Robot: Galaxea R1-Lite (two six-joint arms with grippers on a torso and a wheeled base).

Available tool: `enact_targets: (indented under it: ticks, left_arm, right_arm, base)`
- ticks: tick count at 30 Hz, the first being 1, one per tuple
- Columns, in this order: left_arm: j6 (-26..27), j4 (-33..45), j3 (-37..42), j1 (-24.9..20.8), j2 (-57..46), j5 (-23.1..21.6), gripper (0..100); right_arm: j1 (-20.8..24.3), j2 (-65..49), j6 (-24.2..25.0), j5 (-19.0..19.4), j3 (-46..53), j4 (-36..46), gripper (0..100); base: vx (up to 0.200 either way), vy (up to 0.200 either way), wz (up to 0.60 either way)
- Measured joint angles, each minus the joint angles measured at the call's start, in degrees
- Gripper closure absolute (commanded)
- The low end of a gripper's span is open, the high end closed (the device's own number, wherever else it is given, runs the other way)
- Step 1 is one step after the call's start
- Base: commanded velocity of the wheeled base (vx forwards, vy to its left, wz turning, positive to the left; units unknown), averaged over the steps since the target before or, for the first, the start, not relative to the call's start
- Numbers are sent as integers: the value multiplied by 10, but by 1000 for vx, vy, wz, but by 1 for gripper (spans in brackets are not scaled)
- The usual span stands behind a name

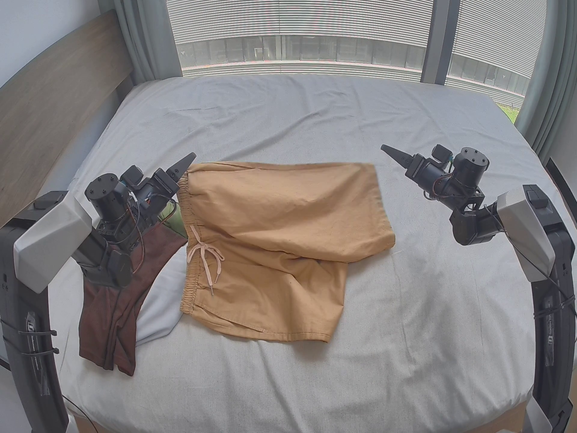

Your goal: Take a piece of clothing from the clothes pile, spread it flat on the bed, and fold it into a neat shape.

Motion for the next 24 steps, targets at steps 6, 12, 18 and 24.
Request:
enact_targets:
  ticks: [6,12,18,24]
  left_arm:
    - [0,57,-25,-2,4,6,0]
    - [1,109,-43,-3,4,33,0]
    - [13,164,-55,-2,4,64,0]
    - [80,192,-38,6,-4,96,0]
  right_arm:
    - [-2,-6,-2,0,0,9,0]
    - [-2,-37,-26,0,83,10,0]
    - [5,-69,-75,0,212,5,0]
    - [18,-91,-117,0,319,-3,0]
  base:
    - [0,0,0]
    - [0,0,0]
    - [0,0,0]
    - [0,0,0]
